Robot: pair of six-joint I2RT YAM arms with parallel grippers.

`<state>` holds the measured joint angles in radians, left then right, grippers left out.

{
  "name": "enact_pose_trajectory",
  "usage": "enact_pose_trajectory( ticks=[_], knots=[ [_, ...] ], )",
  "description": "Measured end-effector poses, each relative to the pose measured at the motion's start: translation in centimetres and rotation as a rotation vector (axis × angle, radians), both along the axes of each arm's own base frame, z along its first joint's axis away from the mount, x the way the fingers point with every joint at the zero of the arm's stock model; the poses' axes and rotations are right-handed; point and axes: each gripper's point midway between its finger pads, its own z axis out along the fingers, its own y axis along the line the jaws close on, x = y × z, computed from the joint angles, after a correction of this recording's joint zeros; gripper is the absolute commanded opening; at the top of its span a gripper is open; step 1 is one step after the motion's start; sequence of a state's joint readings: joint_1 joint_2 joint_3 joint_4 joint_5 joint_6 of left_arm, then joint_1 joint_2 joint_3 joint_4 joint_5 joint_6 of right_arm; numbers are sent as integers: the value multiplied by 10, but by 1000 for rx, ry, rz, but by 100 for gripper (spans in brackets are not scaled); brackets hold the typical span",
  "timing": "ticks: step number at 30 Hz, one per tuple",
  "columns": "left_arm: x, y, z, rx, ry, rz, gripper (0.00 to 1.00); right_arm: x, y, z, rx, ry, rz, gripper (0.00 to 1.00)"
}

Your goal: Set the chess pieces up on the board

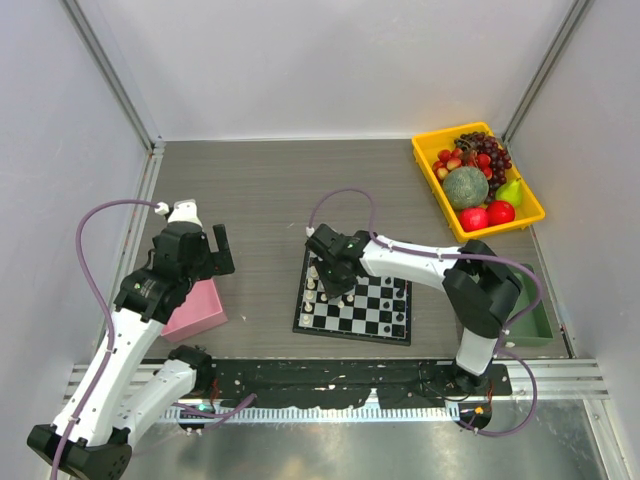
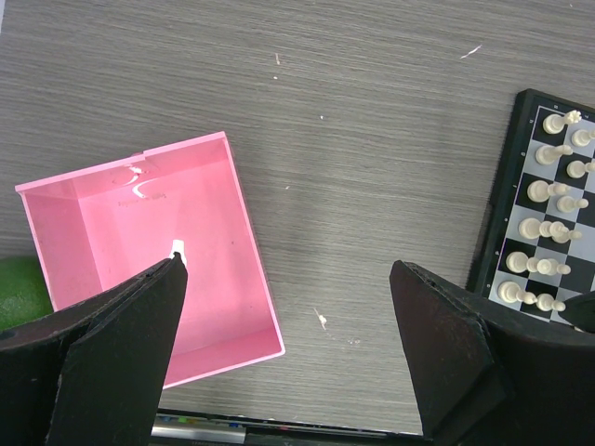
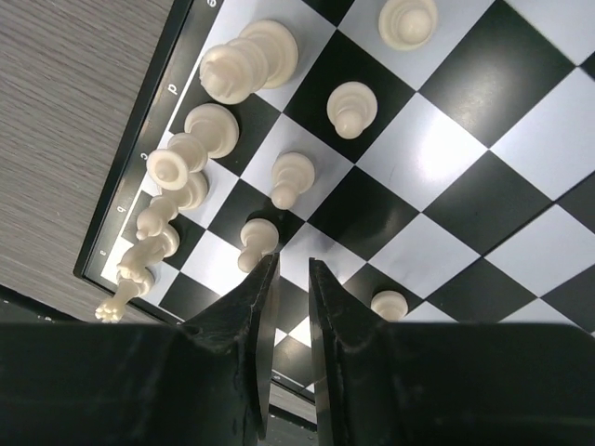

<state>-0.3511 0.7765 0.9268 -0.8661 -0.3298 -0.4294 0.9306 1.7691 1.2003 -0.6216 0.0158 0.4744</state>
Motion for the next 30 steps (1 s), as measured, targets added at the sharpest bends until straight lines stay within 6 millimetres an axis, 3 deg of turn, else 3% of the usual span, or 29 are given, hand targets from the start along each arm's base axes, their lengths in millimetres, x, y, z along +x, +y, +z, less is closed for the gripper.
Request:
enact_pose_trajectory(
  ticks=[22,30],
  knots=[
    [0,0,-1,1,1,0,99,-1,-1,-6,-27,3,4,26],
    [0,0,-1,1,1,0,99,4,-4,18,-2,-55,-10,31]
  ],
)
